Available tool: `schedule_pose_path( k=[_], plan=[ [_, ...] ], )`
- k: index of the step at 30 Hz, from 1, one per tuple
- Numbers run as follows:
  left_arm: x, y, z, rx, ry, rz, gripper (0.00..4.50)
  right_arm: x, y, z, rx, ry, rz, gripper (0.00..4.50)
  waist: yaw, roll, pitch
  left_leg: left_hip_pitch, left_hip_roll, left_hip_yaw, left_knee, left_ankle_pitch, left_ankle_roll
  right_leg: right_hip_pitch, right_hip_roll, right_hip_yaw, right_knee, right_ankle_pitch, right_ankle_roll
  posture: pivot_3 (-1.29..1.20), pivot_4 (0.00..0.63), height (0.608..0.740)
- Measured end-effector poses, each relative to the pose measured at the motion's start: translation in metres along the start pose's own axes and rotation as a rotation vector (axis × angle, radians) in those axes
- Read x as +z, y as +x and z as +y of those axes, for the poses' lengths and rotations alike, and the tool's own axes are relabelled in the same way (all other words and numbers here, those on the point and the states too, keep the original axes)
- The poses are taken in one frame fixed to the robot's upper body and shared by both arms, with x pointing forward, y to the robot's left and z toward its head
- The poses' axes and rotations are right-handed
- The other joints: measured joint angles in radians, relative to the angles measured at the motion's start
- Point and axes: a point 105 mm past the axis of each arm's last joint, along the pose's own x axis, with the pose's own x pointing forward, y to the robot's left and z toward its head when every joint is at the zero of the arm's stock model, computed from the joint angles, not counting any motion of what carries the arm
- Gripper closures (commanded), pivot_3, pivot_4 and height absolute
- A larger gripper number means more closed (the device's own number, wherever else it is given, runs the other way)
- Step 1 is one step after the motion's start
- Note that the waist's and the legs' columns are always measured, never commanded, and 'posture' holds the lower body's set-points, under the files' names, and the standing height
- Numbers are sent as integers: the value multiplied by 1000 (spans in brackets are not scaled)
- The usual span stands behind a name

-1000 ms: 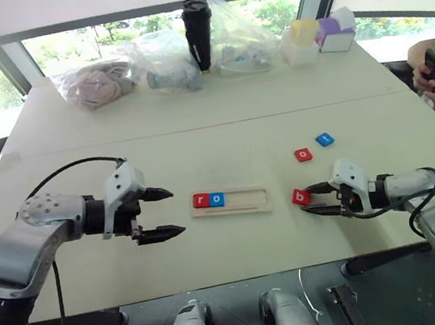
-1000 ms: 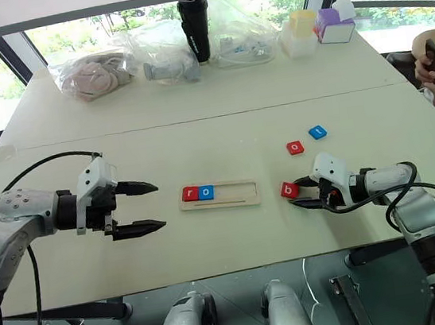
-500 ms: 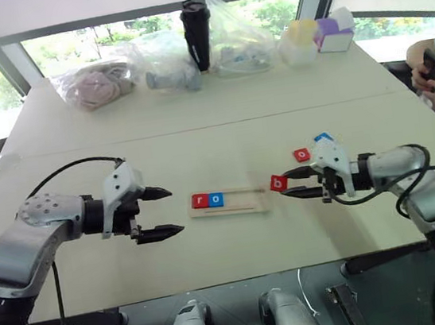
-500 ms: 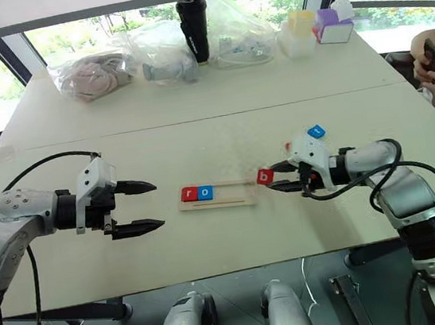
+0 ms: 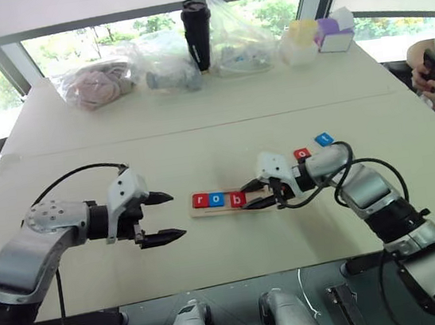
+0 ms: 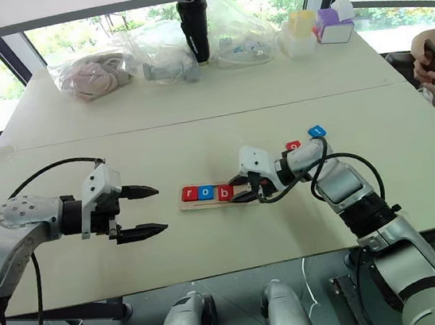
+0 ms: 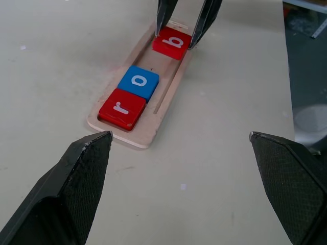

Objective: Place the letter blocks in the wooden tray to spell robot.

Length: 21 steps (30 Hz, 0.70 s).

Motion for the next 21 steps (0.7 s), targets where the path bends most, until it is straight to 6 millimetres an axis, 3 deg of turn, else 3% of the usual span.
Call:
schedule_pose_path(
  k=[7,21],
  plan=[
    [-3,2,-3,18,-11,-4,0,2,13,-8,14,-26,2,3342,1,0,0,0,0,0,0,0,0,0,0,0,0,1,1,0,150,740],
    [-3,4,-4,34,-8,-10,0,-4,15,-15,3,-56,28,3342,-1,0,0,0,0,0,0,0,0,0,0,0,1,1,1,0,150,740]
  ],
)
